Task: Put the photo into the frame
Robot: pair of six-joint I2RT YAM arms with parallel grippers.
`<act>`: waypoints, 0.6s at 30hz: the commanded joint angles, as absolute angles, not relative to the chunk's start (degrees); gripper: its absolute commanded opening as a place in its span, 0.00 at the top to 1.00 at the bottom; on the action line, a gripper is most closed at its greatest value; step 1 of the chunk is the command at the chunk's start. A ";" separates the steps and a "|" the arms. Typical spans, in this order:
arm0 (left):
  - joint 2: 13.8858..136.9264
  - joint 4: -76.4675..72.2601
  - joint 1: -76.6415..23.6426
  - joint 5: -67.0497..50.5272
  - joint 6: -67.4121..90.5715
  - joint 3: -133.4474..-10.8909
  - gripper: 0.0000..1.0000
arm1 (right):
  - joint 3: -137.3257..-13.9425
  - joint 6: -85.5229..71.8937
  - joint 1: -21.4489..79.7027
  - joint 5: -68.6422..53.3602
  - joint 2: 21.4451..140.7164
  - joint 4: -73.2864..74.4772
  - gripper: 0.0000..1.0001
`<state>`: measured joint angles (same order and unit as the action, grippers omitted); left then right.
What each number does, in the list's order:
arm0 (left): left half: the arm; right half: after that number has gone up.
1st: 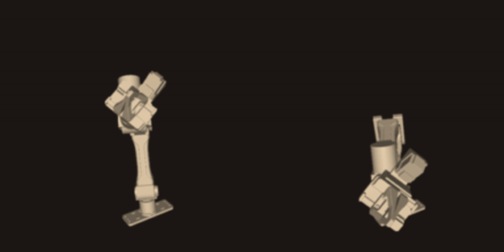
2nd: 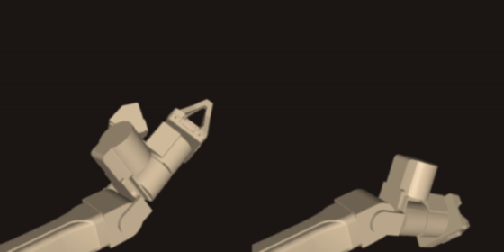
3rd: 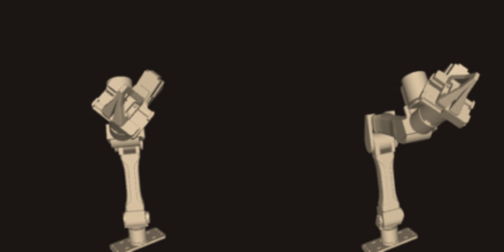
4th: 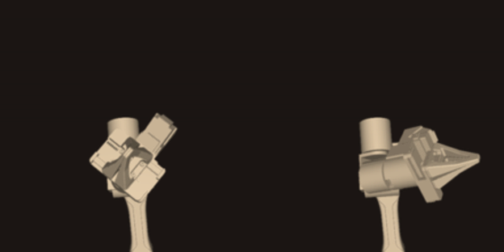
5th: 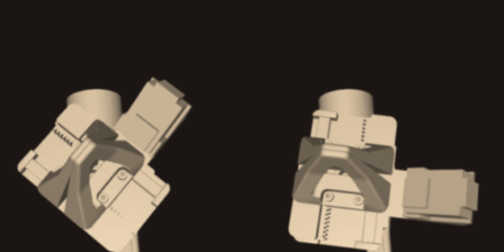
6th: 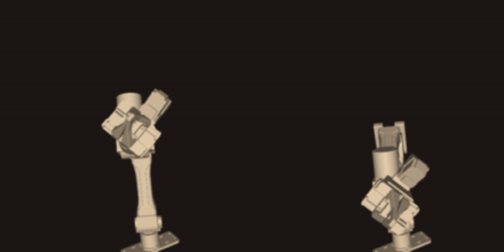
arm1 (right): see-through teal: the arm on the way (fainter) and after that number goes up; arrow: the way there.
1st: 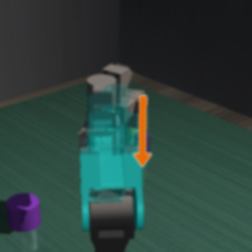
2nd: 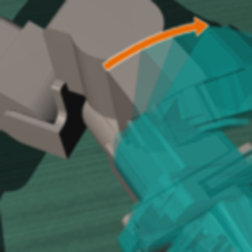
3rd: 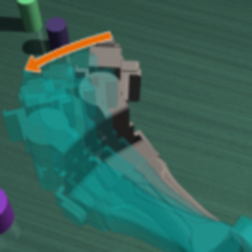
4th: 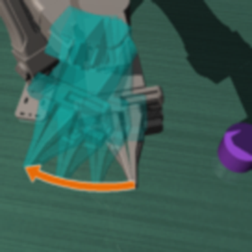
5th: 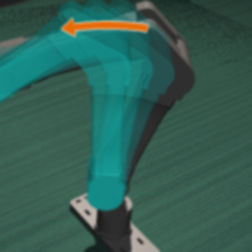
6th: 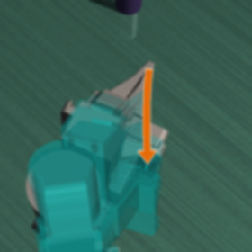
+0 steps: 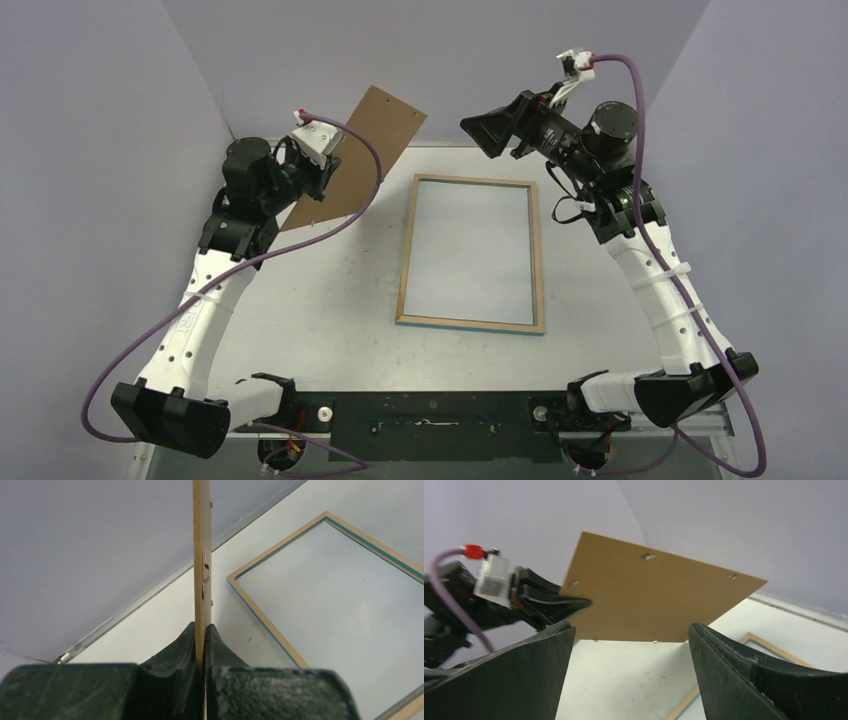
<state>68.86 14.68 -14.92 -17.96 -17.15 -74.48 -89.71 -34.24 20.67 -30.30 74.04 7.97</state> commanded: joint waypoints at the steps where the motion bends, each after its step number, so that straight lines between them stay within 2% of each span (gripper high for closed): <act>1: 62.86 17.61 -13.50 -20.56 -17.30 -81.31 1.00 | -95.87 -15.75 21.08 -36.04 77.47 12.31 0.15; 9: 58.25 29.78 -13.10 -27.18 -19.97 -84.94 1.00 | -94.79 -8.12 23.33 -44.34 80.41 7.36 0.14; 18: 56.76 38.83 -12.83 -37.99 -25.23 -88.00 1.00 | -98.84 3.74 25.22 -49.84 84.68 17.19 0.14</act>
<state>57.76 39.35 -13.28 -29.87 -22.00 -83.66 -95.24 -3.81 25.19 -45.10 83.99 14.15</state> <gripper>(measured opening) 0.028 0.860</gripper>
